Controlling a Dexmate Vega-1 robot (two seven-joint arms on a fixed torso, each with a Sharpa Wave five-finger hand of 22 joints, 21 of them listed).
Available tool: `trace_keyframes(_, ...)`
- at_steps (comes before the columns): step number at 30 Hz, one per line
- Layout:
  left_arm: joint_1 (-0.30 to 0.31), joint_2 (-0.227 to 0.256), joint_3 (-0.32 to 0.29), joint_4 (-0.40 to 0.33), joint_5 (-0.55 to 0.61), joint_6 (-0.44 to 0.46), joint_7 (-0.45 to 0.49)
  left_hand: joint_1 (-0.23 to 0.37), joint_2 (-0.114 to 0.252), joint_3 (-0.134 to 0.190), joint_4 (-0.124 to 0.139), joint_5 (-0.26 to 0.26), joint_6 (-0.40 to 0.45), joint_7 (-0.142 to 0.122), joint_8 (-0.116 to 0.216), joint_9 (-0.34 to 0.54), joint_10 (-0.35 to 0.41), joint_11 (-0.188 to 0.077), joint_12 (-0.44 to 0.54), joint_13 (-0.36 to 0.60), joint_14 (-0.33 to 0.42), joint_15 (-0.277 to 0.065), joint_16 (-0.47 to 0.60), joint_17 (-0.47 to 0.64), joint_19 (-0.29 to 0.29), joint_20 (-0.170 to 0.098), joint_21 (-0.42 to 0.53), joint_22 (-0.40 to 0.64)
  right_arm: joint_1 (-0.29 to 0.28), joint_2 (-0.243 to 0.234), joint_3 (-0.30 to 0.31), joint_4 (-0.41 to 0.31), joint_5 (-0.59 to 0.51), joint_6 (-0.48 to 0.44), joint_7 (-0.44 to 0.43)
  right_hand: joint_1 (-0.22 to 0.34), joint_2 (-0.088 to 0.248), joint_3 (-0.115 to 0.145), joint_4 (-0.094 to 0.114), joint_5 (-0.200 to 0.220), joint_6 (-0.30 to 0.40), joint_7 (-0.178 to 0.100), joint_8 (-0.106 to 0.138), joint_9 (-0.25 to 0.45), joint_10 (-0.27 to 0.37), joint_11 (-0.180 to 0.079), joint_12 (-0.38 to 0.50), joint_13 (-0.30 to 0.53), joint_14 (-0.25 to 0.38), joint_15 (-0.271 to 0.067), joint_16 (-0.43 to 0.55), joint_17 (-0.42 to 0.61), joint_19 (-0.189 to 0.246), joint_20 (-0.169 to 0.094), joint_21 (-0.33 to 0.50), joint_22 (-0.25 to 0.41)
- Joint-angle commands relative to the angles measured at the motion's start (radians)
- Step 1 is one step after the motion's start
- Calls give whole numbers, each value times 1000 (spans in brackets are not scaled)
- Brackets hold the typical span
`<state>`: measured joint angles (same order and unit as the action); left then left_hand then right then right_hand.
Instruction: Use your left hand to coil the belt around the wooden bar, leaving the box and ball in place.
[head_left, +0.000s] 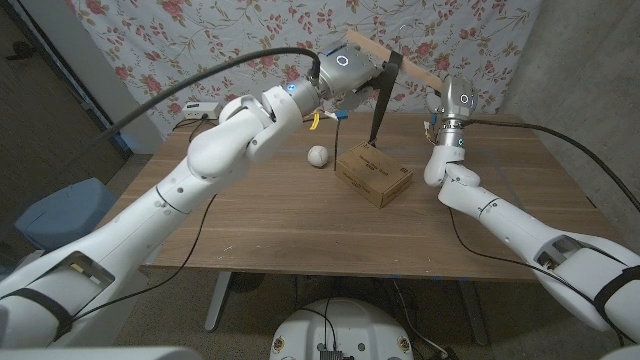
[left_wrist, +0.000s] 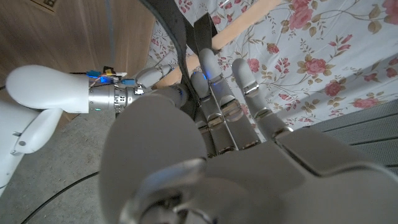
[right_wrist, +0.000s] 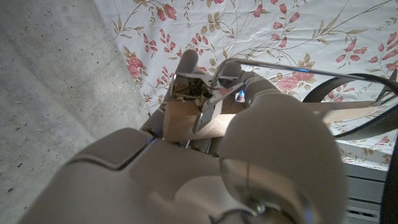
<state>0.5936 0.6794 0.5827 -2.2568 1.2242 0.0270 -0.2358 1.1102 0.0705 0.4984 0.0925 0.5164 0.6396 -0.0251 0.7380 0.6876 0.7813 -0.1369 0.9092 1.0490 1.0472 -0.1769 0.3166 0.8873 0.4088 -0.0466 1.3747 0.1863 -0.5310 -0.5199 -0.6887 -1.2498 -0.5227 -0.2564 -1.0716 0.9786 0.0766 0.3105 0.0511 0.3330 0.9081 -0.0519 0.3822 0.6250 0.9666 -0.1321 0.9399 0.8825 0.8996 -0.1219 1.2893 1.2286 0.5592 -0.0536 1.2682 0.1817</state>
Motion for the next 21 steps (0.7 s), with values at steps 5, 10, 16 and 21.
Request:
trace_keyframes(5,-155,-67,2,24,33,-9,-21,39,28,0,-1,1,16,-16,91,52,37,-45,-1,2,9,-38,-6,5,3,-17,-2,0,-19,-43,-51,10,-87,0,-44,61,60,31,41,2,16,-4,-2,6,-7,0,1,0,-9,-95,1,4,-18,-141,-8,0)
trace_keyframes(10,-205,-88,10,44,47,-8,-21,40,29,-1,-1,0,15,-14,91,51,38,-42,-2,1,10,-38,-7,6,3,-17,-3,0,-27,-50,-59,11,-103,2,-41,60,60,30,42,2,17,-7,-2,4,-6,2,1,-1,-11,-95,0,3,-20,-142,-10,0)
trace_keyframes(16,-258,-112,12,80,48,-4,19,41,29,-1,-2,0,18,-13,92,48,40,-46,-4,-2,17,-40,-7,7,13,-15,3,5,-37,-54,-60,9,-104,8,-42,60,59,29,43,3,19,-7,-3,4,-7,3,-2,-4,-14,-95,-2,3,-20,-142,-13,0)
trace_keyframes(21,-311,-134,23,111,49,-5,47,47,23,3,-6,1,37,-8,94,35,54,-45,-5,-10,38,-43,-8,9,40,-9,15,13,-43,-59,-62,7,-114,17,-44,61,59,28,44,4,18,-7,-5,1,-7,0,-2,-4,-15,-95,-2,3,-22,-143,-15,0)
